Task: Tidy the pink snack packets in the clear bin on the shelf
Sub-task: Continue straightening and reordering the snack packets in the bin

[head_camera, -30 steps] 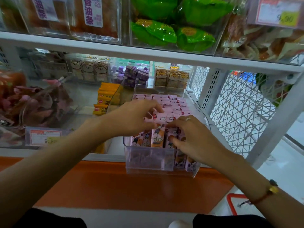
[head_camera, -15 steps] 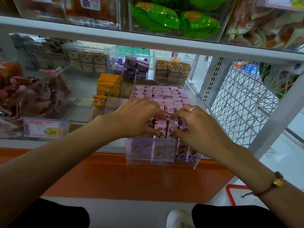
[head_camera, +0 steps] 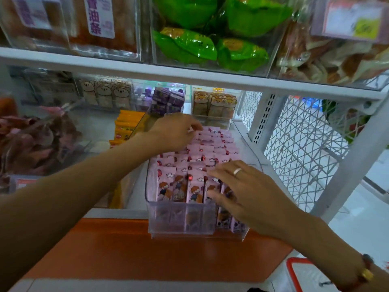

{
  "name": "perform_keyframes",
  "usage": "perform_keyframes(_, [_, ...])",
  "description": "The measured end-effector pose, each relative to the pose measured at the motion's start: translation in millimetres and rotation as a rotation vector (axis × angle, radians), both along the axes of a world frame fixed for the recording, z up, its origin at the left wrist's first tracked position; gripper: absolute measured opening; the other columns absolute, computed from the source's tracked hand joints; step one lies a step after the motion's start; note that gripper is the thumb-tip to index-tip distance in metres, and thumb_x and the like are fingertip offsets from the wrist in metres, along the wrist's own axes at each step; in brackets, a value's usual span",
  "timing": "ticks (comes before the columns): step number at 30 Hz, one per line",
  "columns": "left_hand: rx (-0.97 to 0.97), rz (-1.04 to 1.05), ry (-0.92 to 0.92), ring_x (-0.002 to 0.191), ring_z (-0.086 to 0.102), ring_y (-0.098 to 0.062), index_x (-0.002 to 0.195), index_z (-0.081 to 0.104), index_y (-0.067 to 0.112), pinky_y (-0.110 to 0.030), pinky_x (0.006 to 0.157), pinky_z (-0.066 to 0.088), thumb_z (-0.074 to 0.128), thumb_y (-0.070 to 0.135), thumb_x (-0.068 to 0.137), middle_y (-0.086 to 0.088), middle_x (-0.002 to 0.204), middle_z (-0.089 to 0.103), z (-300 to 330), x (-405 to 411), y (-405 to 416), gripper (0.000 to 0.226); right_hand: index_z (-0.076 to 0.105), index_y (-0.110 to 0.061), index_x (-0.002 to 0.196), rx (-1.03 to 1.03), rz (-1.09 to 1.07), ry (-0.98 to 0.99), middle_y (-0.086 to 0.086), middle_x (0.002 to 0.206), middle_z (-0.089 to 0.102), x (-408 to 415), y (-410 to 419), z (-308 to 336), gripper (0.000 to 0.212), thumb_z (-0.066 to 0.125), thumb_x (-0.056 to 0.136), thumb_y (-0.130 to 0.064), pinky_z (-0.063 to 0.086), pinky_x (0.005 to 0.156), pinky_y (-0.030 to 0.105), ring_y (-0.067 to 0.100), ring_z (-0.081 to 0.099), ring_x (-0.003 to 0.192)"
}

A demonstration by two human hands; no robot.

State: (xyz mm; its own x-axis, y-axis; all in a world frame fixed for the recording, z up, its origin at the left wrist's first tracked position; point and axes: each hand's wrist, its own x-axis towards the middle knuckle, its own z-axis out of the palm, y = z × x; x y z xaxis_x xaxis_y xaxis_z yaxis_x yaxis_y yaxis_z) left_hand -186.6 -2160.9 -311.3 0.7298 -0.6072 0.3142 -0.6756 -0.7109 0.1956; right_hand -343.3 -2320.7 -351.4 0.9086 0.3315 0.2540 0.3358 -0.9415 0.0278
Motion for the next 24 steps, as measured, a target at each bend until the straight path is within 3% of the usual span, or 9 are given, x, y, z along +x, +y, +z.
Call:
perform_keyframes(2, [0.085,0.060,-0.015,0.119,0.054,-0.023,0.129,0.056,0.029,-0.037,0.092,0.044,0.043,0.021,0.099,-0.003,0.136,0.055,-4,24,-18,0.033,0.051,-0.028,0.133,-0.005,-0.012,-0.046,-0.008,0.130,0.056,0,0,0,0.057,0.023,0.092,-0.056,0.039,0.101,0.027,0.009,0.048,0.121])
perform_keyframes(4, [0.132,0.091,-0.044,0.118,0.054,-0.027,0.128,0.057,0.027,-0.037,0.091,0.043,0.041,0.020,0.100,-0.006,0.133,0.057,-10,46,-31,0.034,0.066,-0.028,0.115,0.020,0.000,-0.141,-0.009,0.112,0.066,2,1,5,0.036,0.048,0.089,-0.045,0.052,0.090,0.031,0.011,0.059,0.107])
perform_keyframes(7, [0.125,0.104,-0.032,0.105,0.060,-0.026,0.119,0.065,0.022,-0.037,0.086,0.047,0.045,0.024,0.099,-0.008,0.120,0.064,-16,66,-45,0.029,0.071,-0.025,0.102,0.109,-0.059,-0.307,-0.005,0.105,0.068,9,-9,8,0.027,0.075,0.075,-0.027,0.055,0.080,0.034,0.017,0.064,0.099])
perform_keyframes(9, [0.120,0.120,-0.016,0.103,0.061,-0.025,0.115,0.067,0.019,-0.039,0.088,0.051,0.049,0.027,0.098,-0.009,0.115,0.066,-20,74,-53,0.026,0.066,-0.019,0.111,0.260,-0.152,-0.393,-0.001,0.112,0.062,14,-19,10,0.026,0.060,0.088,-0.028,0.053,0.079,0.035,0.020,0.058,0.103])
perform_keyframes(11, [0.109,0.143,-0.029,0.106,0.061,-0.026,0.113,0.069,0.017,-0.040,0.090,0.051,0.055,0.028,0.095,-0.010,0.115,0.066,-23,78,-60,0.025,0.053,-0.024,0.125,0.387,-0.281,-0.349,-0.006,0.115,0.052,17,-29,11,0.040,0.036,0.093,-0.042,0.047,0.081,0.029,0.013,0.051,0.106])
perform_keyframes(12, [0.087,0.152,-0.033,0.106,0.061,-0.025,0.110,0.070,0.017,-0.040,0.091,0.051,0.058,0.029,0.094,-0.009,0.114,0.067,-24,80,-62,0.024,0.047,-0.028,0.128,0.409,-0.324,-0.321,-0.010,0.112,0.051,18,-32,9,0.041,0.034,0.093,-0.043,0.046,0.079,0.026,0.009,0.051,0.102])
perform_keyframes(15, [-0.009,0.176,-0.036,0.103,0.063,-0.021,0.102,0.073,0.019,-0.036,0.089,0.052,0.064,0.027,0.090,-0.004,0.110,0.070,-24,81,-65,0.017,0.044,-0.033,0.125,0.420,-0.355,-0.241,-0.016,0.097,0.058,18,-34,4,0.031,0.037,0.096,-0.040,0.044,0.069,0.021,0.003,0.056,0.082])
perform_keyframes(20, [-0.287,0.232,-0.113,0.098,0.061,-0.023,0.103,0.068,0.010,-0.037,0.084,0.053,0.055,0.021,0.095,-0.009,0.109,0.065,-14,80,-64,0.019,0.046,-0.035,0.120,0.425,-0.367,-0.231,-0.017,0.085,0.061,18,-36,3,0.027,0.039,0.095,-0.042,0.049,0.065,0.024,0.002,0.059,0.075])
perform_keyframes(24, [-0.686,0.212,0.097,0.106,0.057,-0.028,0.104,0.059,0.004,-0.031,0.087,0.045,0.051,0.019,0.097,-0.015,0.110,0.062,0,64,-57,0.019,0.047,-0.034,0.122,0.425,-0.361,-0.232,-0.017,0.091,0.061,19,-37,4,0.035,0.041,0.092,-0.050,0.044,0.064,0.021,0.001,0.058,0.078])
